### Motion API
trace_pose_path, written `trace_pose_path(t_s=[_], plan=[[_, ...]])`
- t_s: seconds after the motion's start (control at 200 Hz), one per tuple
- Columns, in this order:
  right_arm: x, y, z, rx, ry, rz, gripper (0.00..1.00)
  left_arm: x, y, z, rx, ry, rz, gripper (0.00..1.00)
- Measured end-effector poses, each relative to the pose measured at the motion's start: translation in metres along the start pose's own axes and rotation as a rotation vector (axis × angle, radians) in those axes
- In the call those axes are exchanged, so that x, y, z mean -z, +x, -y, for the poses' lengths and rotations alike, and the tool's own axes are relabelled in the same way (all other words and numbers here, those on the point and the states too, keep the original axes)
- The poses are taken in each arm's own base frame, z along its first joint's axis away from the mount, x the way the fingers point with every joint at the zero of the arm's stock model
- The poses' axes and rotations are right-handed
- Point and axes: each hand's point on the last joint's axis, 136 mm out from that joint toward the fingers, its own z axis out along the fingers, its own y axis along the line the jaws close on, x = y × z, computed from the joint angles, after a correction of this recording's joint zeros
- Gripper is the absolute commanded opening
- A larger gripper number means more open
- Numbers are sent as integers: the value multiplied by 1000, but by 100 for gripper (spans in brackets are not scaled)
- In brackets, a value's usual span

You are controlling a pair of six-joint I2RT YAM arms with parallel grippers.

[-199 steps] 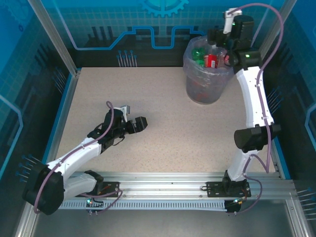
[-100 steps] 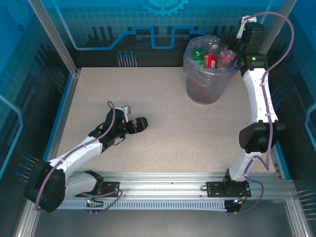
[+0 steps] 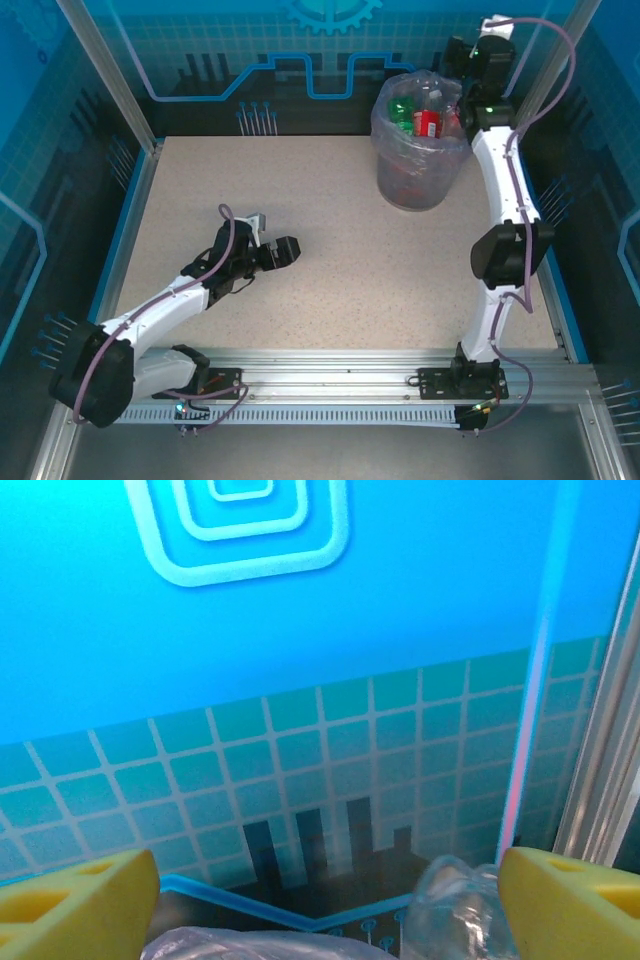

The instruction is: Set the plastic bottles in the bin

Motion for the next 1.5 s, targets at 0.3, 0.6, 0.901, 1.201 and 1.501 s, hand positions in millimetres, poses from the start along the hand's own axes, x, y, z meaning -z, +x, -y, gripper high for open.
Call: trace_pose_path(t_s=[0.3,0.6,0.901,1.201,1.501], plan=[[-22,13,-24,124,101,112,89,-1,2,-2,1,-2,-3,99],[-23,27,-22,144,194,171,87,-3,5,-3,7,4,-9,99],[-23,75,-3,128,193,75,87,-3,5,-3,7,4,-9,99],[18,25,-14,81,53,94,92,0,3,-1,-9,-11,-21,99],[126,-13,-20,80,-164,56,100,33,-49,2,-162,-128,96,99]])
